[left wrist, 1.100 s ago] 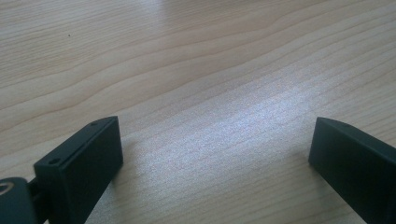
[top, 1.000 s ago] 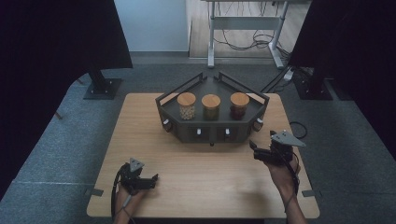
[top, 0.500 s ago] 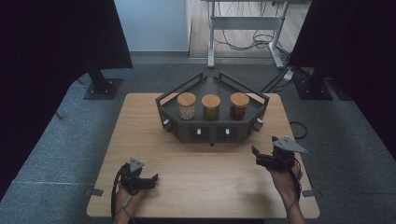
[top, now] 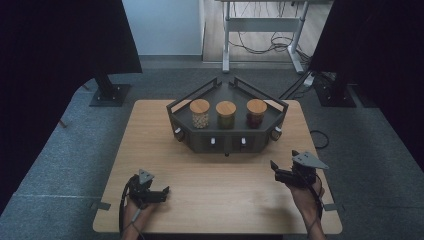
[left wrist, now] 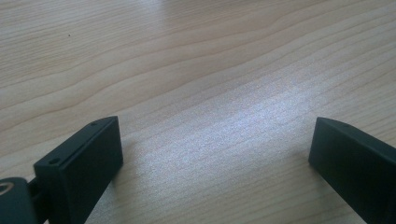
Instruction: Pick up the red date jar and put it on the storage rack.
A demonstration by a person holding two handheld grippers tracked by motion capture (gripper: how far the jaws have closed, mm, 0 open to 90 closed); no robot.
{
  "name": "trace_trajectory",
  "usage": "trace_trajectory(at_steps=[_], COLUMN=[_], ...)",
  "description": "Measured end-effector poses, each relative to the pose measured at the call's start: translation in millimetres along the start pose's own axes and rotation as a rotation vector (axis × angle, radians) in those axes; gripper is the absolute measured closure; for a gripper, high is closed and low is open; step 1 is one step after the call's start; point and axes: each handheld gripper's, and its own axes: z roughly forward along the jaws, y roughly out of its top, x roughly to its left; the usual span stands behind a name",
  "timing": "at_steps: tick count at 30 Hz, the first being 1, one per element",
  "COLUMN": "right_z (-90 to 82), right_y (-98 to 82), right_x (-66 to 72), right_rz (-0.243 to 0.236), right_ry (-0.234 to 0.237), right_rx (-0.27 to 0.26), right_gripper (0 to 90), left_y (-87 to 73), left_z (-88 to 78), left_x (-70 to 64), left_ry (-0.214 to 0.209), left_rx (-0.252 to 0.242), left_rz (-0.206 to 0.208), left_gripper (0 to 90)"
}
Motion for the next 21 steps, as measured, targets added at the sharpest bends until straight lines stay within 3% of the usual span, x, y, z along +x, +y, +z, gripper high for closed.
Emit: trace_trajectory(at_steps=[21], right_z=[3.4], right_y=[-24.6], right_x=[-2.6], right_rz=[0.016], right_ry=[-0.011], right_rx=[0.039], right_gripper=[11.1], left_y=[0.0], left_z=[0.0], left_x=[0.0], left_ry=[0.000], left_rx=[0.000], left_rz=[0.000], left_gripper=[2.8])
